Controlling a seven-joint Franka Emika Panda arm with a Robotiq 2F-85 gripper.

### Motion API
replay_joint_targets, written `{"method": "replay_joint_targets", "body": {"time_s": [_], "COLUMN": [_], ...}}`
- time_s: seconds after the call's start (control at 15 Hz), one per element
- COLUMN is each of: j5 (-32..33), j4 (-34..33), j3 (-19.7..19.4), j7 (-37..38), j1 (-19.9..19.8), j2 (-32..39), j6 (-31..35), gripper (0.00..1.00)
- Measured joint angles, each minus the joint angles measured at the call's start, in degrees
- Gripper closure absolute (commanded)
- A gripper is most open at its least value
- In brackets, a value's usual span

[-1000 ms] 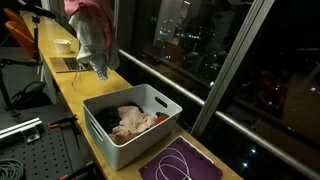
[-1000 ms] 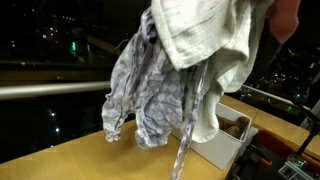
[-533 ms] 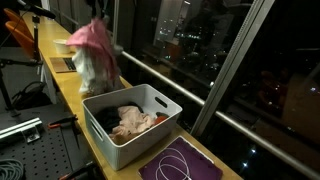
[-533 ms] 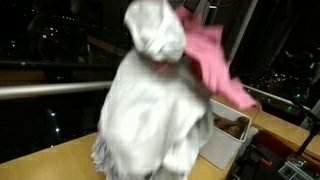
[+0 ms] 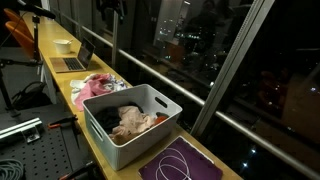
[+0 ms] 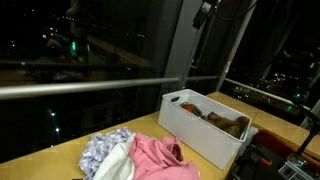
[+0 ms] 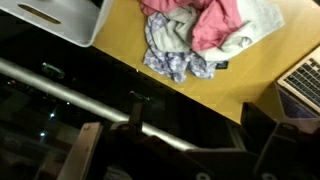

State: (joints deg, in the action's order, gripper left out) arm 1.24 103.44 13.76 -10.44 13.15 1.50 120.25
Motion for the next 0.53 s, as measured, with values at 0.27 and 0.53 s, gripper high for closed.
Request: {"method": "replay_joint_targets", "body": {"time_s": [0.27, 0.53], "j5": [0.13, 3.21], "j4": [8.52, 14.10], "j3": [-5.39, -9.67], "j7": [-4.94, -7.87], "j1": [-5.68, -10.09], "j2": [-0.01, 5.80], "j6": [9.04, 20.04], "gripper": [0.00, 0.00]}}
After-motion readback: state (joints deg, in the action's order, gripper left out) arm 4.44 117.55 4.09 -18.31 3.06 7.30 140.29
